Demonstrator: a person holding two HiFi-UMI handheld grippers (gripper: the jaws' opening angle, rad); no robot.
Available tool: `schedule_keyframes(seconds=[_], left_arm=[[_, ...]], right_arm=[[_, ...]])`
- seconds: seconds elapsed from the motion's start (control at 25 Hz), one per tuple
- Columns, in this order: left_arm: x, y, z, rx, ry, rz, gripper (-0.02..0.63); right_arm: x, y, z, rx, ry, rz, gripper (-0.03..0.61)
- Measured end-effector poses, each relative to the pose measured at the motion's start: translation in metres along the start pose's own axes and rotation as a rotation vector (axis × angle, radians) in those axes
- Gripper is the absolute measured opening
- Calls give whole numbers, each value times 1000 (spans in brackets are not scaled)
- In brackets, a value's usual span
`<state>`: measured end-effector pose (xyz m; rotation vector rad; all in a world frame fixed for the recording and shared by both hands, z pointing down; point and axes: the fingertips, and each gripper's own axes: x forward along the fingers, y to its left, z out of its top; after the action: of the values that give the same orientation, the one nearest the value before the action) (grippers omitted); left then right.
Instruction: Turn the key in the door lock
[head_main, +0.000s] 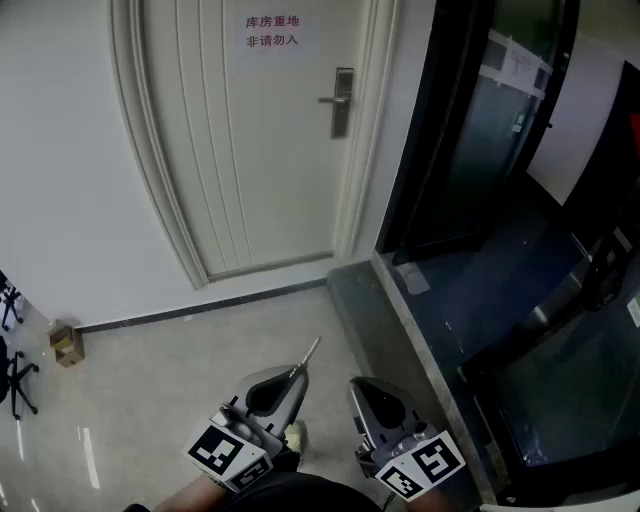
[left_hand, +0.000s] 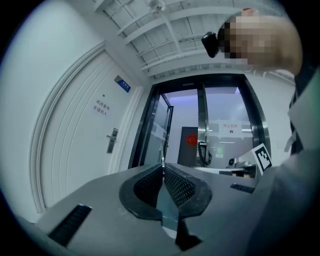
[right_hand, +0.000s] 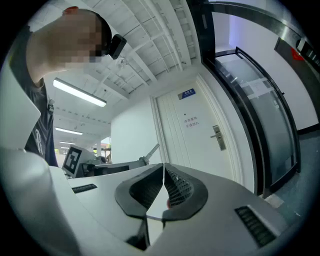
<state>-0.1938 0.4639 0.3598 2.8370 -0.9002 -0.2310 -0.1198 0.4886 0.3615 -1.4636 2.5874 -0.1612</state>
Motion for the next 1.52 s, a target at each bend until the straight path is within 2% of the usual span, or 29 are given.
schedule_keyframes(seconds=[0.32, 0.56, 1.04, 1.2, 1.52], left_arm=[[57, 97, 28, -17, -14, 11, 8], [98, 154, 31, -26, 0, 10, 8], [180, 199, 24, -58, 9, 9, 8], [224, 218, 21, -44, 7, 30, 8], [338, 245, 28, -38, 3, 79, 8]], right_arm=[[112, -41, 11, 0, 6, 7, 15], [167, -79, 11, 4, 26, -15, 15], [219, -153, 19, 10, 8, -14, 15], [241, -195, 21, 13, 7, 11, 15], [277, -304, 51, 35, 14, 43, 15]])
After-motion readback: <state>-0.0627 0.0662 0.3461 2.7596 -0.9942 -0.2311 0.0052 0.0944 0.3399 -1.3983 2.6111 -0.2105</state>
